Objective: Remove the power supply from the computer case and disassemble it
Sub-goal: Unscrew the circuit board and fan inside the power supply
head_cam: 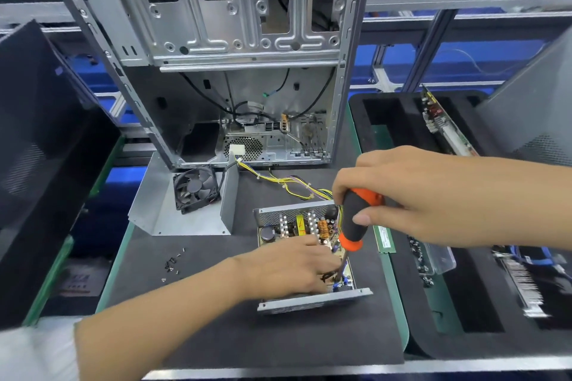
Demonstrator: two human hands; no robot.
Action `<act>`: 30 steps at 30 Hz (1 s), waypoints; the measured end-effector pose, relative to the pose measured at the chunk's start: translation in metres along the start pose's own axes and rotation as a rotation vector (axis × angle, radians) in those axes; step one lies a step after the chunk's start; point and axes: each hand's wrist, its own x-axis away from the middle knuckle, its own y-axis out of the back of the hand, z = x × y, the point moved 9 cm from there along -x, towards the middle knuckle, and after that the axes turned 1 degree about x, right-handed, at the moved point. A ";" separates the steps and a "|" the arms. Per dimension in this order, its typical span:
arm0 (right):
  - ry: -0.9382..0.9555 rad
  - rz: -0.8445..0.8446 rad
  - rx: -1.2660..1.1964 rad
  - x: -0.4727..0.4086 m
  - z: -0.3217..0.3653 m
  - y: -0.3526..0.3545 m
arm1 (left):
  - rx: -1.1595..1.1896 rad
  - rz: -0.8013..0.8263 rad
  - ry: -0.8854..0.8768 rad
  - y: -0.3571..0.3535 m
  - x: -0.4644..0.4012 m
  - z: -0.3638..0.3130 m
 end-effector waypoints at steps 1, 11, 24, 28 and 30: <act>-0.004 0.006 -0.005 0.000 0.000 -0.001 | -0.036 0.015 -0.016 -0.005 0.001 -0.001; -0.045 0.022 -0.029 0.001 -0.003 -0.008 | -0.260 -0.060 -0.070 -0.018 0.003 -0.009; -0.072 0.029 -0.012 0.004 -0.002 -0.008 | -0.289 -0.083 -0.113 -0.012 0.005 -0.011; -0.067 0.024 0.006 0.004 0.002 -0.008 | -0.253 -0.087 -0.127 -0.015 0.005 -0.011; -0.067 0.017 0.020 0.005 0.003 -0.007 | -0.232 -0.097 -0.134 -0.014 0.004 -0.010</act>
